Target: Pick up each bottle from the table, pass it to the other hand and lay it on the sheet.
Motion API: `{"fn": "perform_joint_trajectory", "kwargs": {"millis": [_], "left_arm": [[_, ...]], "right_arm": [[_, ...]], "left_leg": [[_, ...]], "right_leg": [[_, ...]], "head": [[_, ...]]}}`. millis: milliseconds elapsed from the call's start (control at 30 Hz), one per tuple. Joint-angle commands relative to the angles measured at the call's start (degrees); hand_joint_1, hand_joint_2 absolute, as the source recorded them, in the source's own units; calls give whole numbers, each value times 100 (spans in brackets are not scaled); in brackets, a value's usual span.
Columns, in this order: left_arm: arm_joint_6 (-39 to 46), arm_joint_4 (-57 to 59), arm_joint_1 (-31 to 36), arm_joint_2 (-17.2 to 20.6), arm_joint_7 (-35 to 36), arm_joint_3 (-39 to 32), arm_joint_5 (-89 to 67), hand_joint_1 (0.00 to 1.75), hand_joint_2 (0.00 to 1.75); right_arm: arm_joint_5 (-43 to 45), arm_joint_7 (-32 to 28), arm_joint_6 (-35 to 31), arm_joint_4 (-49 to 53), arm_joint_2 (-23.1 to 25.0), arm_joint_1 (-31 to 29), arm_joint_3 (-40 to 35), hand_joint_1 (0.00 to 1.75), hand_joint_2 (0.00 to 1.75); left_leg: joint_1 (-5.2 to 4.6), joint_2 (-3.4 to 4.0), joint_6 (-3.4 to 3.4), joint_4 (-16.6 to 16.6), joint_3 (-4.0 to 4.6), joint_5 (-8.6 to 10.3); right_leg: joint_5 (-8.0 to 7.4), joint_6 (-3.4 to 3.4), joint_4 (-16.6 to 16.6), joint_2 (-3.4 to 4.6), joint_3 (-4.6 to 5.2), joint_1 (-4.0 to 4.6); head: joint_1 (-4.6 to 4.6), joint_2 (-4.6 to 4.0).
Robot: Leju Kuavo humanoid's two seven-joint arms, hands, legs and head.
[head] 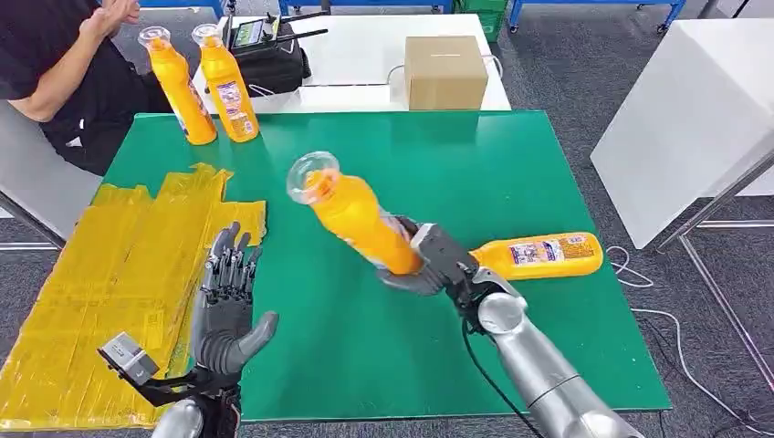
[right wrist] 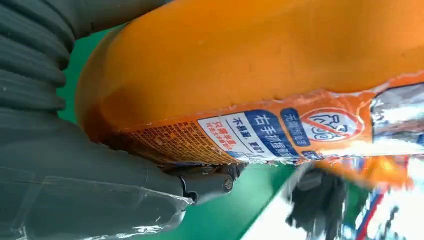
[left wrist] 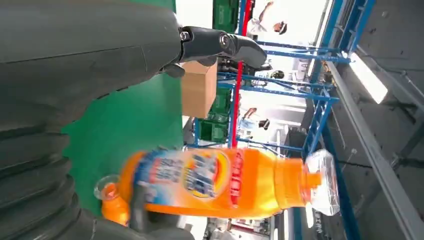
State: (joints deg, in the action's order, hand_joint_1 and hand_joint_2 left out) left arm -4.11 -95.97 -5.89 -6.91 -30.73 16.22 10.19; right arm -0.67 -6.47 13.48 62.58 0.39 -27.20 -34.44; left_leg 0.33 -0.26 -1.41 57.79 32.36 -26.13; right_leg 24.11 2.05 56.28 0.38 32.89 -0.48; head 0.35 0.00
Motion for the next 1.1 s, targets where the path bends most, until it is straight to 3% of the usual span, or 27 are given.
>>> {"fn": "perform_joint_trajectory", "kwargs": {"millis": [33, 433, 900, 1100], "left_arm": [[-12, 282, 149, -51, 3, -320, 68, 0, 175], [-48, 337, 153, -68, 31, -388, 190, 0, 175], [-972, 412, 189, 169, -102, -154, 29, 0, 175], [-972, 412, 189, 169, -102, -154, 29, 0, 175]], "right_arm": [[-53, 114, 78, -557, 217, -503, -1147, 175, 175], [-107, 209, 271, -404, 296, -689, -1709, 175, 175], [138, 197, 564, -714, 390, -939, -2147, 175, 175], [138, 197, 564, -714, 390, -939, -2147, 175, 175]], "left_leg": [[0, 16, 2, -4, -15, -6], [-2, 10, 5, -5, -12, -6], [-4, 3, 2, -4, -8, -2], [-2, 2, 3, -4, -7, -3]], "right_leg": [[1, -2, -5, 12, -11, 0], [3, -6, -6, 6, -8, -10], [1, -3, -5, 0, -7, -12], [2, -4, -5, -1, -6, -10]], "head": [[0, 0], [0, 0], [2, 0], [0, 0]]}}
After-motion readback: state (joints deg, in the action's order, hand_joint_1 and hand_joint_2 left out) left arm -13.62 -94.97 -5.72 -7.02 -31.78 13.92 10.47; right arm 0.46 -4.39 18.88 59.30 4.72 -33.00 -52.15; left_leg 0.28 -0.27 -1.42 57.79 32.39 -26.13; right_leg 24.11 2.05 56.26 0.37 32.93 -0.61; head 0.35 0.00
